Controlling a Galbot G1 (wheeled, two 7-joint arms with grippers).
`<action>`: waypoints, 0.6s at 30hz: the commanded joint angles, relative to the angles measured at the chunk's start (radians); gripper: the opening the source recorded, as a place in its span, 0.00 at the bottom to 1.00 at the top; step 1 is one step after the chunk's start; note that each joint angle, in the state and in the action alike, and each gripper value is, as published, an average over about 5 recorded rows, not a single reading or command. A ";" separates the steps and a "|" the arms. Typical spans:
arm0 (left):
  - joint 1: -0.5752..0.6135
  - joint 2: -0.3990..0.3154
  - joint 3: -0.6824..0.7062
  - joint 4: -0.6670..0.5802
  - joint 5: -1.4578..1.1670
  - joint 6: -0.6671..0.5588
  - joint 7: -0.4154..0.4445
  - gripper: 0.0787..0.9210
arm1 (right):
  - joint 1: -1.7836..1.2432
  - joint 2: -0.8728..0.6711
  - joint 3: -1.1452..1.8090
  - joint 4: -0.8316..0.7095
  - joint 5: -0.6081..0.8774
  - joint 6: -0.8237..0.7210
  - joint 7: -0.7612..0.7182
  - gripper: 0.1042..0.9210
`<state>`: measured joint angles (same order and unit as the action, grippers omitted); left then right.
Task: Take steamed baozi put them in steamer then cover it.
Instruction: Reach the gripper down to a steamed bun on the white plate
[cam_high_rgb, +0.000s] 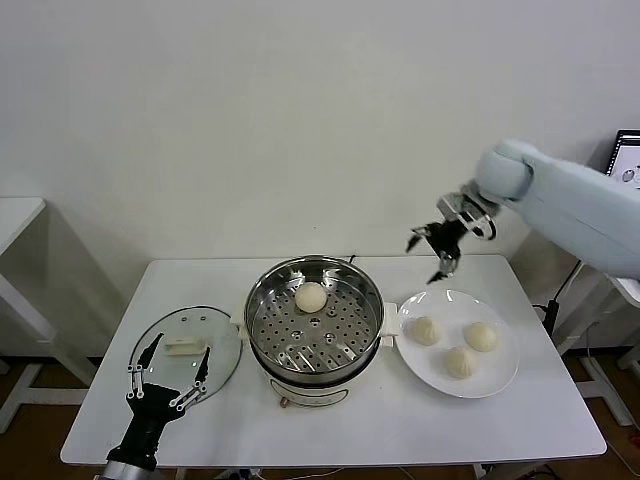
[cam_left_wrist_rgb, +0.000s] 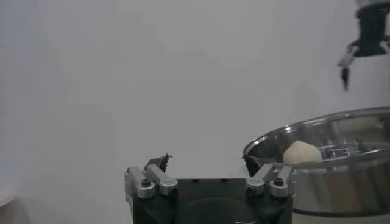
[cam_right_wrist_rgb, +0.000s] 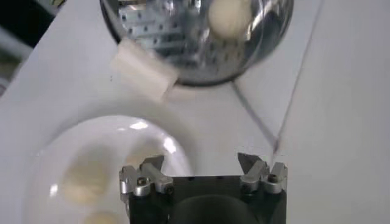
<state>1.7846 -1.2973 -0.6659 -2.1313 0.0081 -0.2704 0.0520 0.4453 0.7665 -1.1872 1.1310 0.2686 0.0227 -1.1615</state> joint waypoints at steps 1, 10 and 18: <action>0.008 -0.002 -0.004 0.002 0.001 -0.001 -0.001 0.88 | -0.174 -0.043 -0.004 -0.061 0.005 -0.104 0.083 0.88; 0.007 -0.003 -0.004 0.014 0.001 -0.001 -0.001 0.88 | -0.237 0.033 0.037 -0.117 -0.028 -0.100 0.077 0.88; 0.008 -0.003 -0.008 0.022 0.001 -0.004 -0.005 0.88 | -0.267 0.089 0.057 -0.167 -0.058 -0.094 0.083 0.88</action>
<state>1.7919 -1.3004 -0.6726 -2.1119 0.0086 -0.2718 0.0485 0.2338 0.8158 -1.1430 1.0115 0.2302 -0.0523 -1.0947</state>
